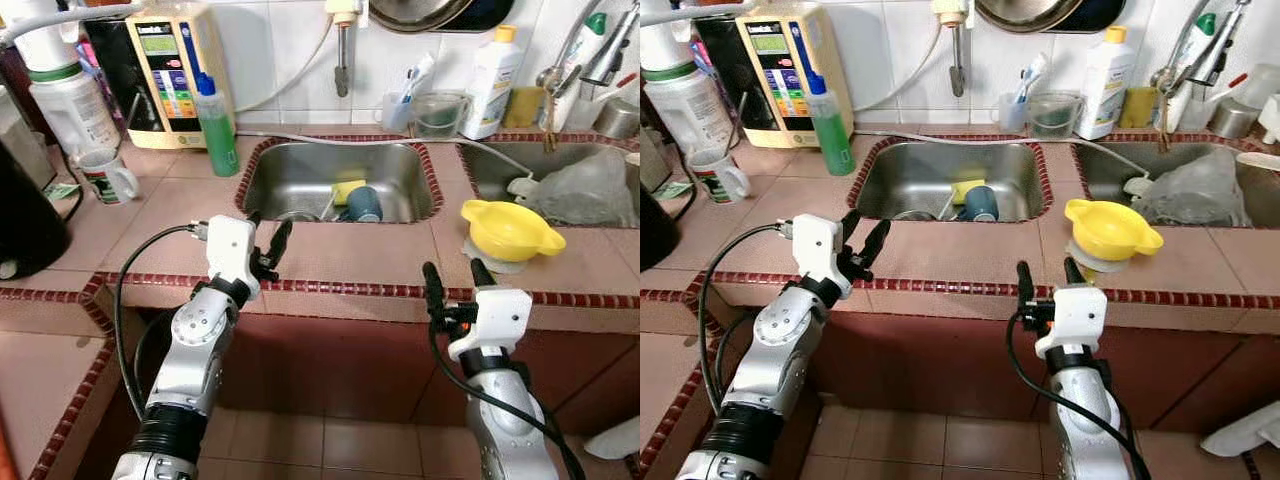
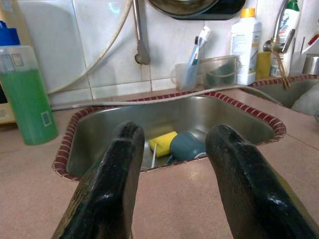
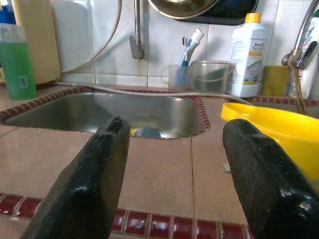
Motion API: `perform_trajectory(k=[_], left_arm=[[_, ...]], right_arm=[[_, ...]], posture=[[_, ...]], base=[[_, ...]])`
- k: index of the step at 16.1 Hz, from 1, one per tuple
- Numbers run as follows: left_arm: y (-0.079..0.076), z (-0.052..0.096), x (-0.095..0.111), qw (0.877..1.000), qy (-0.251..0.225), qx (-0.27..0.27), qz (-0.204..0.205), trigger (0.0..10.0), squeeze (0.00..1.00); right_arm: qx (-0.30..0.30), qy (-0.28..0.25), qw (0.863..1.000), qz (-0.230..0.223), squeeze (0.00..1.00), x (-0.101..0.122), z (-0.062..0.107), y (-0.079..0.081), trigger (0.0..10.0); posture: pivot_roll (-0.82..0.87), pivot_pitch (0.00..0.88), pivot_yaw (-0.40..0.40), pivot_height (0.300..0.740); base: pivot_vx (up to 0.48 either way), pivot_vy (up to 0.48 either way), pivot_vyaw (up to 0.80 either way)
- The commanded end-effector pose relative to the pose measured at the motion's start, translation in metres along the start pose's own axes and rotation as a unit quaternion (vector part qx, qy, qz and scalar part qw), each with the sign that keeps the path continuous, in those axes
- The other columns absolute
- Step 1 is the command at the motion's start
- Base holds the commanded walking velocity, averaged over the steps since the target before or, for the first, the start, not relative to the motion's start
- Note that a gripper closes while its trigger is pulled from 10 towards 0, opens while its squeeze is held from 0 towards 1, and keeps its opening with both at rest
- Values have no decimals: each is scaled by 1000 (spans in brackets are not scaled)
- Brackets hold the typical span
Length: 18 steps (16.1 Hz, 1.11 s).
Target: Kitchen organization
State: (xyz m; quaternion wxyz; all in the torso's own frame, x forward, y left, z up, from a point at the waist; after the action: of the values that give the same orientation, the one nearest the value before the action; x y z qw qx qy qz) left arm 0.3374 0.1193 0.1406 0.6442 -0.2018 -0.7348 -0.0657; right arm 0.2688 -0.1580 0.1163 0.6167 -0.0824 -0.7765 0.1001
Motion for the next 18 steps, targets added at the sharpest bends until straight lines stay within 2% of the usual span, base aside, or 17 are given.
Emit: perform_trajectory(k=[1,11,15,16,18], left_arm=[[0,-3,6,1000,-7,-1,-5,10000,0],[3,-6,6,1000,-4,8,-11,10000,0],[3,-6,4,1000,-1,17,20,10000,0],[1,-6,4,1000,0,10,7,10000,0],[1,-6,3,1000,5,6,9,10000,0]], right_arm=[[-3,-5,1000,0,0,3,-3,-2,10000],[-2,-9,1000,-4,0,4,-5,0,10000],[5,-9,1000,-3,0,3,-5,1,10000],[6,-9,1000,-2,0,3,-5,0,10000],[9,-10,1000,0,0,3,-5,0,10000]], posture=[[-100,25,66,740],[-99,24,65,740],[-98,25,60,740],[-97,20,55,740],[-98,17,54,740]], base=[[0,-398,0],[0,-400,0],[0,0,0],[0,0,0],[0,0,0]])
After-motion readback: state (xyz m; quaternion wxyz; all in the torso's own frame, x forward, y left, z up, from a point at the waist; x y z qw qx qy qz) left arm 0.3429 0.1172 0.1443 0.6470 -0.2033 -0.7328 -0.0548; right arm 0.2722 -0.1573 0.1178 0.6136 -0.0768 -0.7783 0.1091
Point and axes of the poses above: a point about 5 cm out from each wrist's last joint towards the gripper, its own z axis pointing back from the gripper into the wrist, its own x axis along the axis of the wrist's last joint, y = z × x, the point moved 1 cm from there along -z, pointing out of the wrist towards the gripper, and after that the axes turned 12 degrees about z, right-handed, at the moved point
